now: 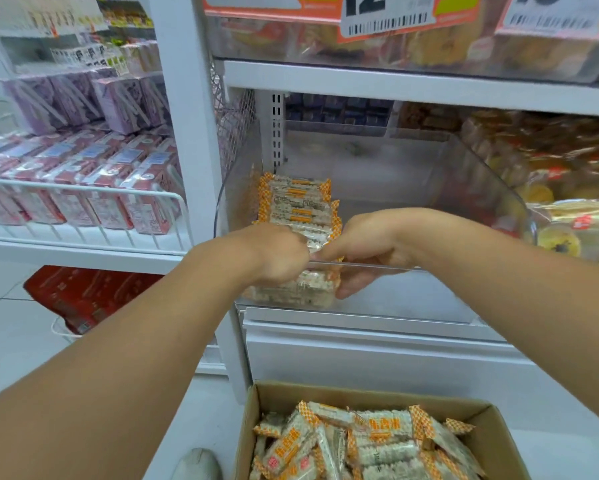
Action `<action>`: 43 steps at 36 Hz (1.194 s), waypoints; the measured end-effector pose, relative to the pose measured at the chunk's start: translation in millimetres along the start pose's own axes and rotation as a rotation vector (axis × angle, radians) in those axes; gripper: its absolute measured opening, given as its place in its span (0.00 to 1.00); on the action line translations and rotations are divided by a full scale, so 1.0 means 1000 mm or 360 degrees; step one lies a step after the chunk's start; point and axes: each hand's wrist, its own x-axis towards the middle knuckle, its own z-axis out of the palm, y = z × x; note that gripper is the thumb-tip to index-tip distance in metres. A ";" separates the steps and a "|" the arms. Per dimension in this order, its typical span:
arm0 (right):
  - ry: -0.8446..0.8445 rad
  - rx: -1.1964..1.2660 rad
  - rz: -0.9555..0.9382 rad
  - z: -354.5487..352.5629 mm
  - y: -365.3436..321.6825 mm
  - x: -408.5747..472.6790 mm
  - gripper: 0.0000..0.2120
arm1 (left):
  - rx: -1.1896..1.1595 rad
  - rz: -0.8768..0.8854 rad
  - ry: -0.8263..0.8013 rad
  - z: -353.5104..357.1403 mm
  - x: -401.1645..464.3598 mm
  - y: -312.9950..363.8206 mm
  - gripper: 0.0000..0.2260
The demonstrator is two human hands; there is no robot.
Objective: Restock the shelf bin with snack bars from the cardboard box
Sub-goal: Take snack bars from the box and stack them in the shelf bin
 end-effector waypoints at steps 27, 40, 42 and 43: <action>0.0105 0.0894 -0.0401 -0.037 -0.028 0.147 0.59 | -0.0122 0.0146 0.0129 0.005 0.001 -0.009 0.17; -0.0005 -0.0440 0.0142 -0.030 -0.012 0.017 0.47 | -0.0190 0.0093 0.0152 0.004 0.001 -0.010 0.15; -0.0247 -0.0276 0.0160 -0.024 -0.008 0.015 0.47 | -0.0216 0.0059 0.0148 0.003 0.001 -0.009 0.17; -0.0312 -0.0184 0.0157 -0.020 -0.009 0.016 0.47 | -0.0218 0.0052 0.0149 0.003 0.001 -0.009 0.18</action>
